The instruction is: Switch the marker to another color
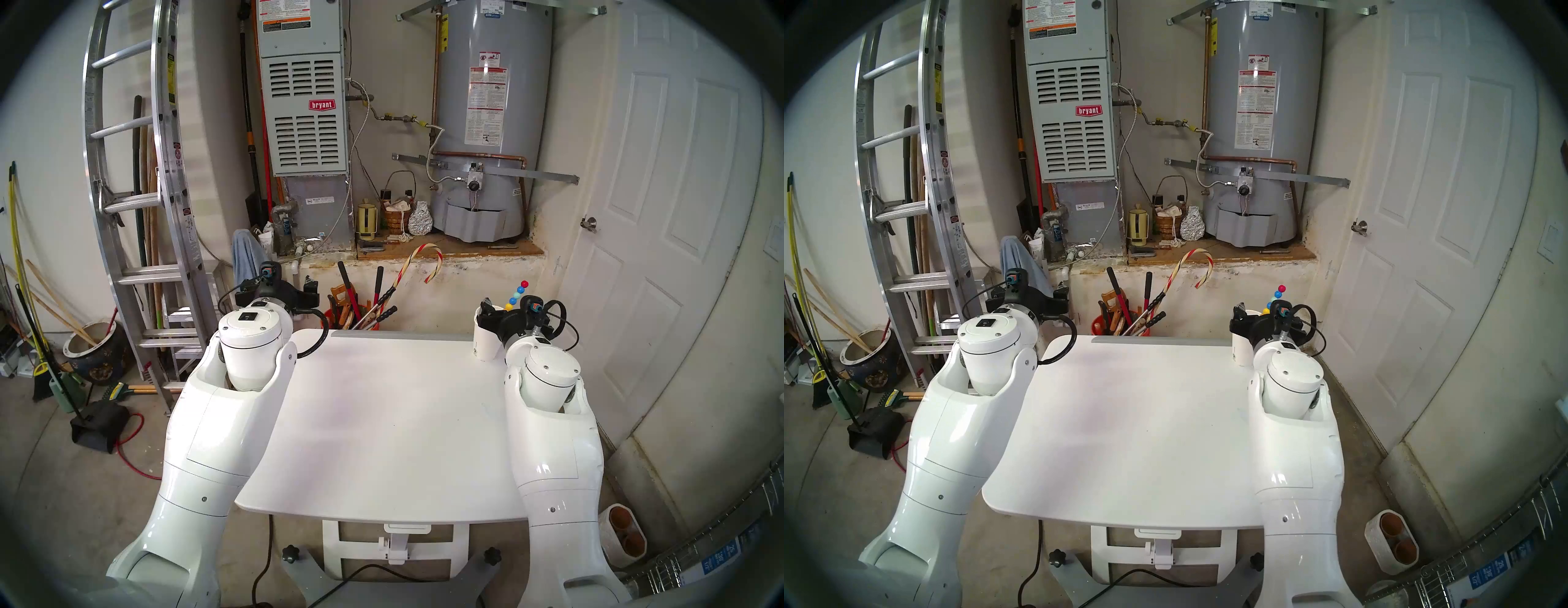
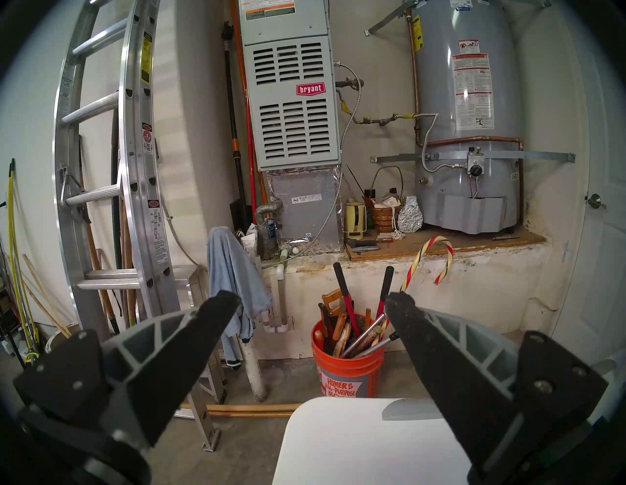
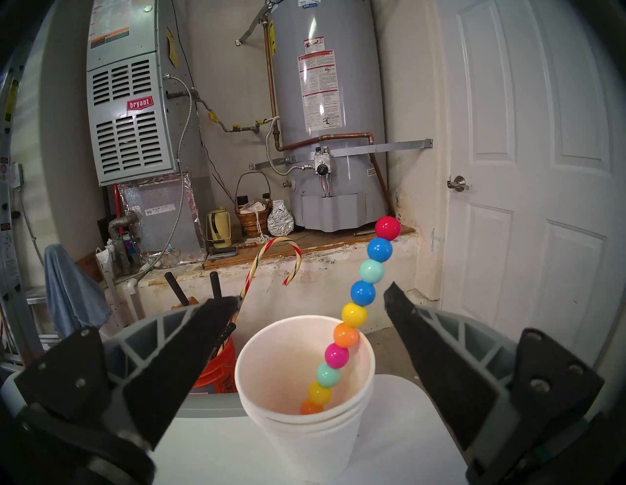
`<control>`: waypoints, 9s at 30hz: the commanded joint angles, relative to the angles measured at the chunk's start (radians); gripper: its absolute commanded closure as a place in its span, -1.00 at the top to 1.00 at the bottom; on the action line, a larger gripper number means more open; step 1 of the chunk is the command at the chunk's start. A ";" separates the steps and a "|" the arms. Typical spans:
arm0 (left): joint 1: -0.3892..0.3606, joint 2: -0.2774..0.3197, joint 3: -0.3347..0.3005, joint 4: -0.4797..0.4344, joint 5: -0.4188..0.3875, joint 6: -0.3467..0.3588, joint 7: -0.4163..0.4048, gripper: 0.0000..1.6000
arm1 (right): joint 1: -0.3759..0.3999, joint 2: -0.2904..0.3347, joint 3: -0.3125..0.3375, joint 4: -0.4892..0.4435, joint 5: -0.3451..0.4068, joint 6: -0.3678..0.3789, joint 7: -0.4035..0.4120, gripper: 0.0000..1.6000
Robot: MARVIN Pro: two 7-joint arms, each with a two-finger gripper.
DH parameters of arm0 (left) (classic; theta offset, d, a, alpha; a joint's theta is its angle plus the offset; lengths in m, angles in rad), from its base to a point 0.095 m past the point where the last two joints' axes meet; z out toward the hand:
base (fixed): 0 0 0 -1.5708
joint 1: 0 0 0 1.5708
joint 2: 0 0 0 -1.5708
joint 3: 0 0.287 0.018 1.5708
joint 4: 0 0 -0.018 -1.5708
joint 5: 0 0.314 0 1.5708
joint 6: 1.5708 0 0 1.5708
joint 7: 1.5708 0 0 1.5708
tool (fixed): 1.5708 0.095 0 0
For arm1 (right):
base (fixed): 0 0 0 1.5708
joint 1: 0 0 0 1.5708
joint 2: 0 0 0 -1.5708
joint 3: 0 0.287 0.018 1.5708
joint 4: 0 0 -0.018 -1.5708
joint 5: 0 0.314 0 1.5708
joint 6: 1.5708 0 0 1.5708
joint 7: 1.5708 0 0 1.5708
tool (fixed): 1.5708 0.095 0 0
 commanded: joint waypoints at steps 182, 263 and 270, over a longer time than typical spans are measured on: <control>-0.018 0.043 0.029 -0.016 -0.056 -0.012 0.043 1.00 | 0.198 0.268 0.046 0.651 0.144 -0.567 0.602 1.00; -0.020 0.054 0.038 -0.016 -0.072 -0.014 0.055 1.00 | 0.410 0.260 0.006 1.011 0.092 -0.737 0.551 0.93; -0.021 0.055 0.039 -0.016 -0.072 -0.015 0.056 1.00 | 0.423 0.262 0.007 1.040 0.092 -0.758 0.558 0.24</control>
